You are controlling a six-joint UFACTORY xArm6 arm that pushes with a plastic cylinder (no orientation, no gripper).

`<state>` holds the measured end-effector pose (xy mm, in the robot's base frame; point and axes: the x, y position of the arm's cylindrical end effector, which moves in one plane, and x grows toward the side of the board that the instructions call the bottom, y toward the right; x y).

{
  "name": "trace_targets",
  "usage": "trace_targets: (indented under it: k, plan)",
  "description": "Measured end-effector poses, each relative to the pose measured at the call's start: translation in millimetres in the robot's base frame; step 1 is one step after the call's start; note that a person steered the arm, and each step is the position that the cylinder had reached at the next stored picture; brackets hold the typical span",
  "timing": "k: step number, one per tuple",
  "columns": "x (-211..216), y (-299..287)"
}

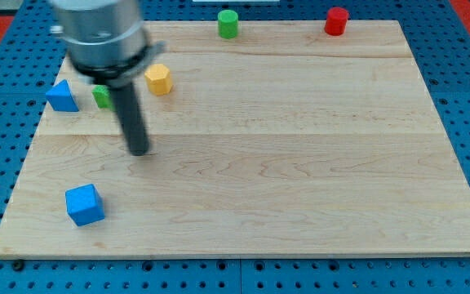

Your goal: Move the blue cube slightly right

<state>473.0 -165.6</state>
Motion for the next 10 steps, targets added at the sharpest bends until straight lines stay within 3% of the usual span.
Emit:
trace_targets:
  k: [1, 2, 3, 5, 7, 8, 10]
  plan:
    - [28, -73]
    - [95, -103]
    - [96, -33]
    - [32, 181]
    - [-10, 341]
    - [-46, 366]
    - [4, 346]
